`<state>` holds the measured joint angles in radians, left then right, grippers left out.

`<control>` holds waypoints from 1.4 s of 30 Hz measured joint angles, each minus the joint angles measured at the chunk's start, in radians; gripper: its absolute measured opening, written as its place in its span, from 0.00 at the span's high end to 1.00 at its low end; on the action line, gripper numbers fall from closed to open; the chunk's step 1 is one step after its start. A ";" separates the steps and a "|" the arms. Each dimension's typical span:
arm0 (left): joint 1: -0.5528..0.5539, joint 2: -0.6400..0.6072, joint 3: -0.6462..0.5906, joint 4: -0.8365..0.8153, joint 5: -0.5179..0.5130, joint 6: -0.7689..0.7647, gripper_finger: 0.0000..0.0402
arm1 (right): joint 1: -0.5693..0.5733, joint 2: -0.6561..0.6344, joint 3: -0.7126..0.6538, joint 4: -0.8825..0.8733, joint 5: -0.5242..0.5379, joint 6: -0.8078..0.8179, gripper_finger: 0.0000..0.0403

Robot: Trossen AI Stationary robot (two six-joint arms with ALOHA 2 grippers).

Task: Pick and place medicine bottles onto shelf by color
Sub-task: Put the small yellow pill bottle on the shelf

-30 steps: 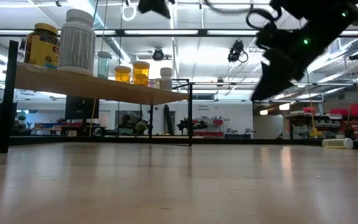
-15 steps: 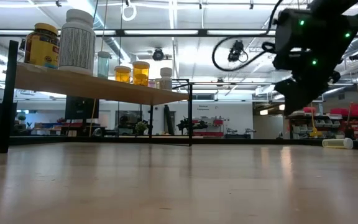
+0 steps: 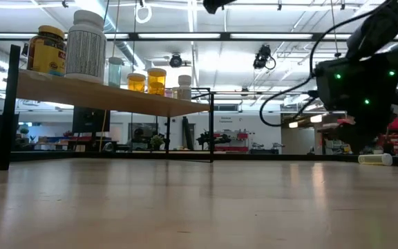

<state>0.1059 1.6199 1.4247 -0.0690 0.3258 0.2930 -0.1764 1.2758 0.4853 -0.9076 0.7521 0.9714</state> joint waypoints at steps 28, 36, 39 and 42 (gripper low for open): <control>-0.055 0.000 -0.158 0.178 0.011 -0.107 0.28 | -0.053 0.000 -0.124 0.058 0.019 0.182 0.43; -0.056 0.000 -0.158 0.170 0.008 -0.107 0.28 | -0.117 0.000 -0.152 0.135 0.022 0.167 0.43; -0.056 0.000 -0.157 0.158 0.008 -0.107 0.28 | -0.137 -0.001 -0.179 0.214 0.025 0.126 0.43; -0.056 0.000 -0.157 0.145 0.008 -0.107 0.28 | -0.141 -0.002 -0.194 0.248 0.040 0.116 0.43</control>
<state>0.0494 1.6196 1.2675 0.0758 0.3340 0.1860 -0.3177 1.2743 0.2918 -0.6593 0.7918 1.0872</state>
